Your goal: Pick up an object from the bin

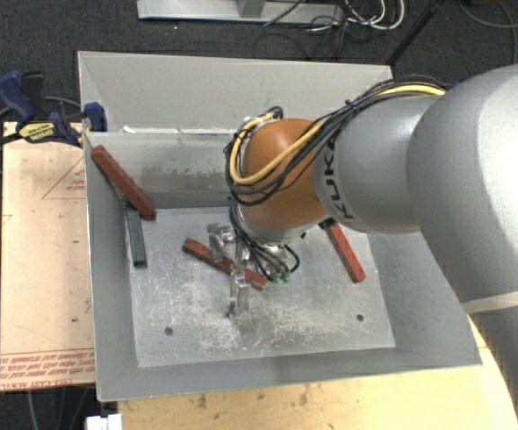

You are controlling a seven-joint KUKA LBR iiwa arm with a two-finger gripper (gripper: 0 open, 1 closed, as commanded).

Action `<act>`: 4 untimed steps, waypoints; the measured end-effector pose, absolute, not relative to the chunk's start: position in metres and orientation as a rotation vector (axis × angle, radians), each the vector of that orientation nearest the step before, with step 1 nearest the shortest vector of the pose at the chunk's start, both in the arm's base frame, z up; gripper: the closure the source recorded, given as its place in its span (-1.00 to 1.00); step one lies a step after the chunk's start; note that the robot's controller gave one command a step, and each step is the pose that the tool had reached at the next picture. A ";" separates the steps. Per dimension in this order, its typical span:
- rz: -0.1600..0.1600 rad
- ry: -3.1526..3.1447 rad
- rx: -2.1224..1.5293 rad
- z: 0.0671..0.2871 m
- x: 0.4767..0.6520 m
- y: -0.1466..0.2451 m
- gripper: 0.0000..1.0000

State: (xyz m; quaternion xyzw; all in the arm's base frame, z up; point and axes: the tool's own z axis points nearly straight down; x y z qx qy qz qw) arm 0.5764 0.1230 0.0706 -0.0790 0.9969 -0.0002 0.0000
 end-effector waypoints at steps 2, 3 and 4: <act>0.003 3.137 -0.116 0.071 0.603 0.050 1.00; 0.003 3.136 -0.116 0.070 0.603 0.050 -1.00; 0.006 3.136 -0.116 0.075 0.640 0.097 -1.00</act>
Offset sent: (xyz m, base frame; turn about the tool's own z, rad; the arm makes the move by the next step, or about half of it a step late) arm 0.0258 -0.0730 -0.0006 0.0817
